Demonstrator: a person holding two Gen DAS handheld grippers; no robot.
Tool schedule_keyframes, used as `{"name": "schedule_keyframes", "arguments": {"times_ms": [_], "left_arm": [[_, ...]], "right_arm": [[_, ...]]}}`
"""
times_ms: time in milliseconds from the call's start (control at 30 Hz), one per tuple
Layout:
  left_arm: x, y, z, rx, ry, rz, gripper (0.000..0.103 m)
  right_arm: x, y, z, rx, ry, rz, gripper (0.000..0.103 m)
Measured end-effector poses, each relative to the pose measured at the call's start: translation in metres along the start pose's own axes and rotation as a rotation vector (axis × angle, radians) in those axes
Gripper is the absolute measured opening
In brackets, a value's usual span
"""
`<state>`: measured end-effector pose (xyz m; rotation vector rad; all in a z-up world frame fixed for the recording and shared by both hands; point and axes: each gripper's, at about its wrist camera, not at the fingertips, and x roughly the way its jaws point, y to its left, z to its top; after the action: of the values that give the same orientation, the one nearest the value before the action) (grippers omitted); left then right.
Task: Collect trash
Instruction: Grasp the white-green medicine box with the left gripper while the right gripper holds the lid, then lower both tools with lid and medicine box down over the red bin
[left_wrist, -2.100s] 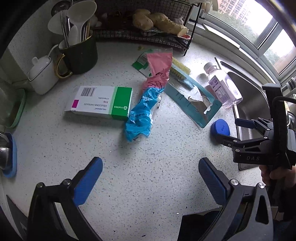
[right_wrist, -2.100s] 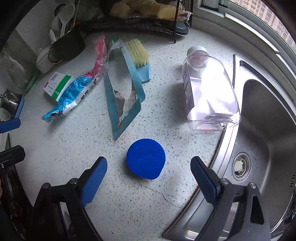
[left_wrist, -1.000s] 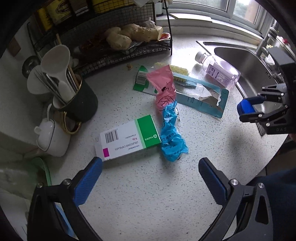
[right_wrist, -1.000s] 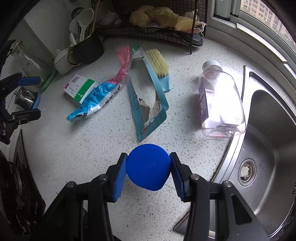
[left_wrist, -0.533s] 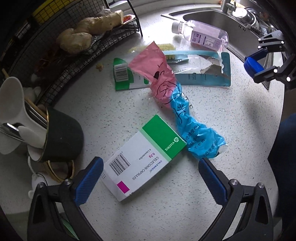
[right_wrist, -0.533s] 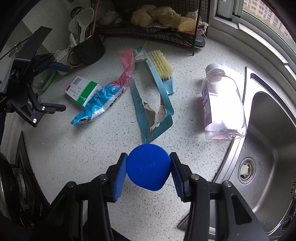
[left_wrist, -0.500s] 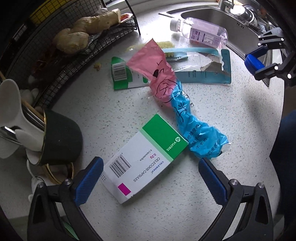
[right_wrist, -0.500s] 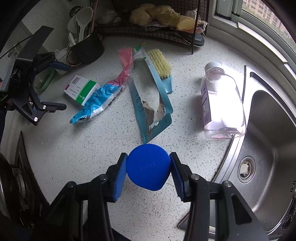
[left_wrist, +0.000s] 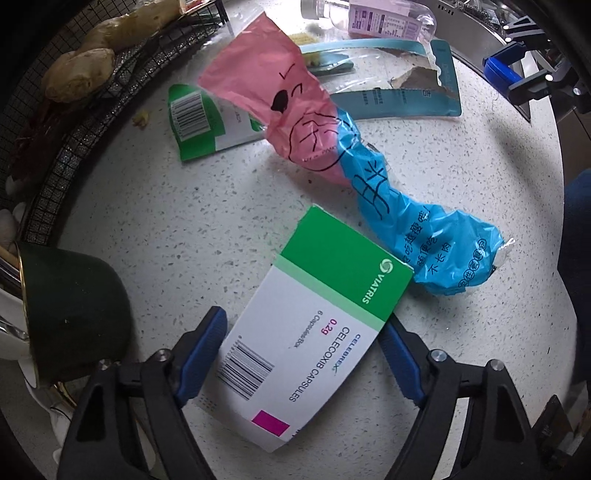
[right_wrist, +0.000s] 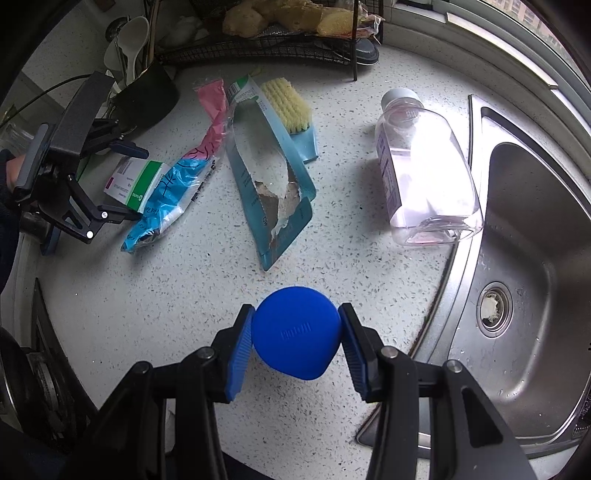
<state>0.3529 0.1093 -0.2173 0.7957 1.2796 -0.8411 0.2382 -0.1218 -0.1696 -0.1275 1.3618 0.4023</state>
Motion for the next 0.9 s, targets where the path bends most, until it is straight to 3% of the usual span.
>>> {"name": "schedule_keyframes", "arguments": {"times_ms": [133, 400, 767, 900], "left_arm": [[-0.001, -0.008, -0.008, -0.003, 0.01, -0.011, 0.075], [-0.021, -0.029, -0.023, -0.189, -0.044, -0.056, 0.07], [-0.088, -0.093, -0.007, -0.322, -0.056, 0.093, 0.07], [-0.11, -0.113, 0.001, -0.355, -0.071, 0.101, 0.07]], "right_arm": [[-0.003, 0.003, 0.002, -0.009, -0.016, 0.002, 0.043], [-0.012, 0.009, 0.001, -0.034, -0.053, 0.033, 0.043], [-0.048, 0.02, -0.011, -0.102, -0.14, 0.073, 0.043], [-0.063, 0.025, -0.023, -0.127, -0.17, 0.091, 0.043]]}}
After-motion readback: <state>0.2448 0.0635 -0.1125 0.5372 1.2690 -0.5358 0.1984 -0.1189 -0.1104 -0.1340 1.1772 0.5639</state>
